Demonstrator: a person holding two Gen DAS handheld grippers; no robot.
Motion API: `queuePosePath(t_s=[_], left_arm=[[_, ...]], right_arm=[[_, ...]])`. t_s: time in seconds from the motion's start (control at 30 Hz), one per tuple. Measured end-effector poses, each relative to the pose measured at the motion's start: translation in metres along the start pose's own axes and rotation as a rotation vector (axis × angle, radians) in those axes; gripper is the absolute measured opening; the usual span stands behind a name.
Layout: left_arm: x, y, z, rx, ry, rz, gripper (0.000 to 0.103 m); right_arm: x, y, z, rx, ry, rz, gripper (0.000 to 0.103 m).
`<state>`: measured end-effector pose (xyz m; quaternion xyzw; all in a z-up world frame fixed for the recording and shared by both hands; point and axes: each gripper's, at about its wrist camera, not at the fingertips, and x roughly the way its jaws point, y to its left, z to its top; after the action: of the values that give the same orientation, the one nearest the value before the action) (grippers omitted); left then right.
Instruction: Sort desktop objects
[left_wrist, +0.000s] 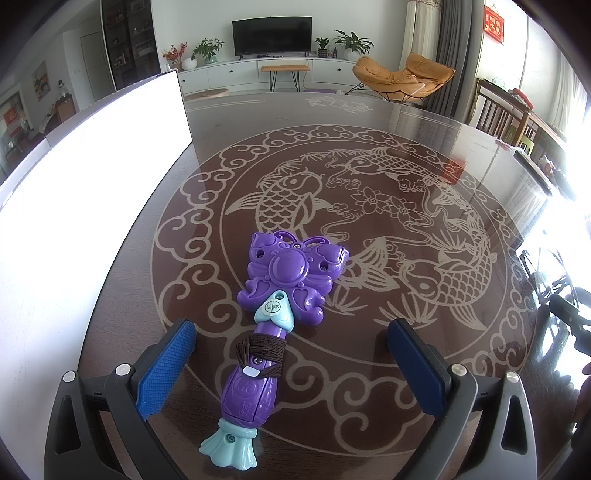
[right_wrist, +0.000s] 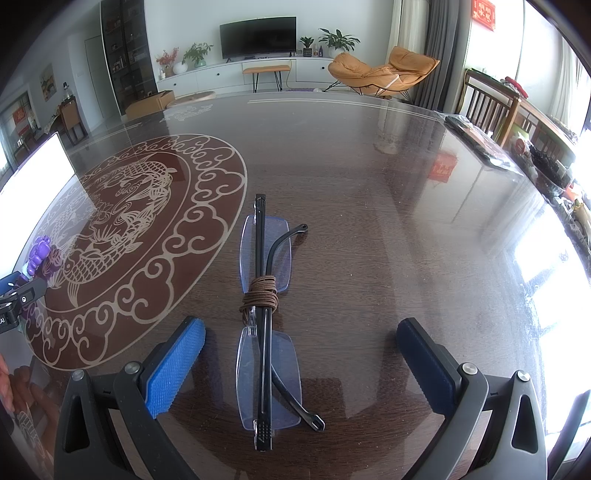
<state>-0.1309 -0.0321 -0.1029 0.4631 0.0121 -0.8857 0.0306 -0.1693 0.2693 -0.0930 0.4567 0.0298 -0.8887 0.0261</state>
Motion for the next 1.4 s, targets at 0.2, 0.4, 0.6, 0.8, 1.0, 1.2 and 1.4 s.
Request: queuePosePath(t_s=[0.2,0.4,0.6,0.8,1.0,1.2,1.4], left_arm=[[-0.001,0.001,0.000,-0.001,0.000,-0.002,0.103],[0.000,0.001,0.001,0.000,-0.001,-0.002,0.103],[0.000,0.001,0.001,0.000,-0.001,-0.002,0.103],[0.000,0.001,0.001,0.000,-0.001,-0.001,0.103],[0.000,0.001,0.001,0.000,-0.001,-0.001,0.103],[-0.002,0.005,0.006,0.105,0.072,-0.081,0.103],[-0.008,0.020,0.001,0.209,0.108,-0.139,0.103]], right_arm=[[0.000,0.000,0.000,0.000,0.000,0.000,0.103],[0.000,0.000,0.000,0.000,0.000,0.000,0.103],[0.001,0.000,0.000,0.001,-0.001,-0.001,0.103],[0.001,0.000,0.000,0.001,-0.001,-0.001,0.103],[0.001,0.000,0.000,0.001,-0.001,-0.001,0.103],[0.001,0.000,0.000,0.001,-0.001,0.000,0.103],[0.001,0.000,0.000,0.001,-0.001,-0.001,0.103]])
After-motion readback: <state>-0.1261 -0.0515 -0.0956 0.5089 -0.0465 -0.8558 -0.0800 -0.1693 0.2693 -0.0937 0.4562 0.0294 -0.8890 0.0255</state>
